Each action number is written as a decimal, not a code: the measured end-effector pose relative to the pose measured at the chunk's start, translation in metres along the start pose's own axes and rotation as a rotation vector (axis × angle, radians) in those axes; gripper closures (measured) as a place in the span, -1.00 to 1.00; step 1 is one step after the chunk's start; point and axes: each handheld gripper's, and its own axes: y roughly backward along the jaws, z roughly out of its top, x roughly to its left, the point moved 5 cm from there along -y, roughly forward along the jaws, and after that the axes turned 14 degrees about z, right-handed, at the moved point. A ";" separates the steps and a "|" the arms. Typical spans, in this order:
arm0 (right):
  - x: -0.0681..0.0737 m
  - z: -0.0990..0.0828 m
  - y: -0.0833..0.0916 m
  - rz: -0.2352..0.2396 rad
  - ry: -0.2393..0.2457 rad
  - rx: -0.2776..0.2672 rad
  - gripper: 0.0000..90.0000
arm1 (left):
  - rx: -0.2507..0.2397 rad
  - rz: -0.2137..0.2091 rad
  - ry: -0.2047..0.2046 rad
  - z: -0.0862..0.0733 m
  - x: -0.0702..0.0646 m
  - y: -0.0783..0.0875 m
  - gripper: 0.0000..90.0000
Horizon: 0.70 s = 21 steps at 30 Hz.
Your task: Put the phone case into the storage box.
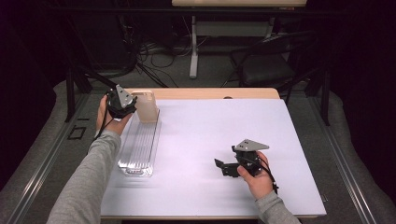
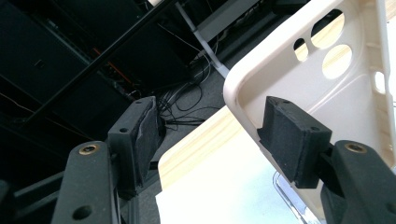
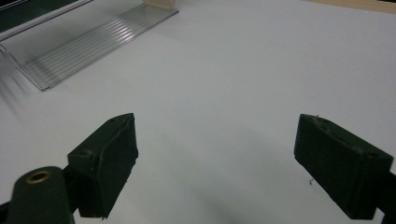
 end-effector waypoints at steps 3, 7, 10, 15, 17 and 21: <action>0.000 0.000 0.000 -0.001 -0.001 0.002 -0.71 | 0.011 -0.005 0.000 -0.002 -0.001 -0.002 -0.19; 0.000 0.000 0.000 0.000 0.000 0.000 -0.71 | 0.012 0.005 -0.008 -0.003 -0.002 -0.005 -0.19; 0.000 0.000 -0.001 0.000 0.000 0.002 -0.71 | 0.012 0.005 -0.009 -0.003 -0.003 -0.007 -0.19; 0.000 -0.001 -0.001 0.002 -0.002 0.003 -0.71 | 0.012 0.001 -0.008 -0.003 -0.005 -0.008 -0.20; 0.000 -0.001 -0.001 0.002 -0.005 0.004 -0.71 | 0.013 -0.001 -0.007 -0.003 -0.005 -0.008 -0.21; 0.000 -0.001 -0.001 0.003 -0.003 0.001 -0.71 | 0.014 -0.007 0.003 -0.004 -0.004 -0.008 -0.23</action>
